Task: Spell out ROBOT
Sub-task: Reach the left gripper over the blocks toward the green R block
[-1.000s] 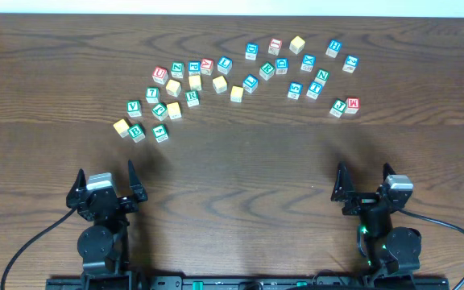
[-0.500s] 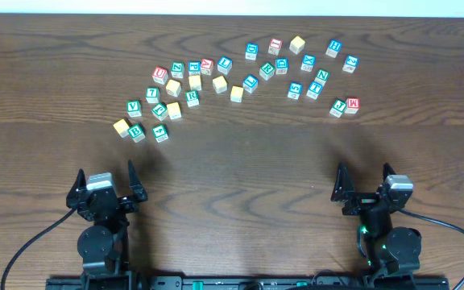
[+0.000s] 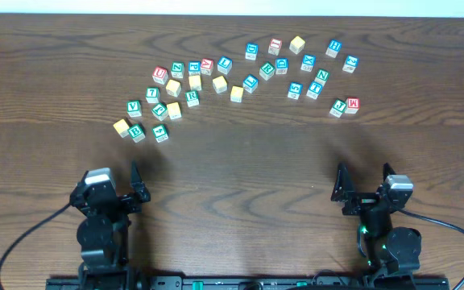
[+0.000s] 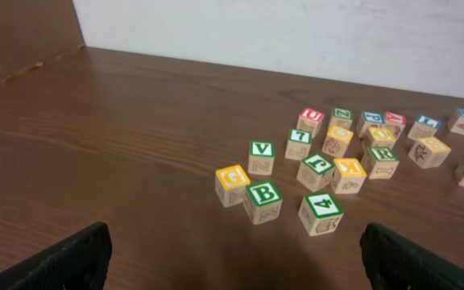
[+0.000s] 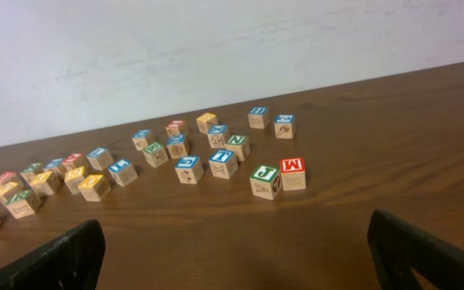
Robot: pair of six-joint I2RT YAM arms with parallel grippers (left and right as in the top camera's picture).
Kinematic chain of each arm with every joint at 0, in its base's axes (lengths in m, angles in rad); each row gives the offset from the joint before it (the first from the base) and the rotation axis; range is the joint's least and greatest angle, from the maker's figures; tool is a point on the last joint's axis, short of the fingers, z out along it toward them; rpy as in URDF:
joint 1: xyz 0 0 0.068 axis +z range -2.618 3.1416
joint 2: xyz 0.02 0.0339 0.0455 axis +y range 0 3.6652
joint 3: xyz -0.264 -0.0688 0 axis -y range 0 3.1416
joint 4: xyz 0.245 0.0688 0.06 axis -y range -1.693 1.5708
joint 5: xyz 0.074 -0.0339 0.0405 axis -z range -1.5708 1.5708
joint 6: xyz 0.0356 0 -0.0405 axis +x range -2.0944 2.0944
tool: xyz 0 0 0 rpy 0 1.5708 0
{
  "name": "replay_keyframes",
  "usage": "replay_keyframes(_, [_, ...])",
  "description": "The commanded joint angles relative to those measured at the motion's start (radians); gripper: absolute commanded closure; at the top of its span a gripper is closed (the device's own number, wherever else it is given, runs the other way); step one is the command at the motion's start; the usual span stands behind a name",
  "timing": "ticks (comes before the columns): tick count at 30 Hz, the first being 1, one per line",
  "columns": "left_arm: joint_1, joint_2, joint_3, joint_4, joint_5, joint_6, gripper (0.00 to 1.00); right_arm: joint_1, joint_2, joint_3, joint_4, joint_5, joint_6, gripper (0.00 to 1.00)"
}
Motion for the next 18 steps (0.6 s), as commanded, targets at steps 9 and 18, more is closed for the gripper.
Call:
replay_keyframes(9, [0.004,0.386,0.397,-0.053,0.267,-0.013,0.02,-0.006,-0.009,-0.002,-0.004,-0.001,0.003,0.01])
replay_keyframes(18, [0.004,0.726,0.842,-0.313,0.532,-0.066,0.02,-0.006,-0.009,-0.002,-0.004,-0.001,0.003,0.01])
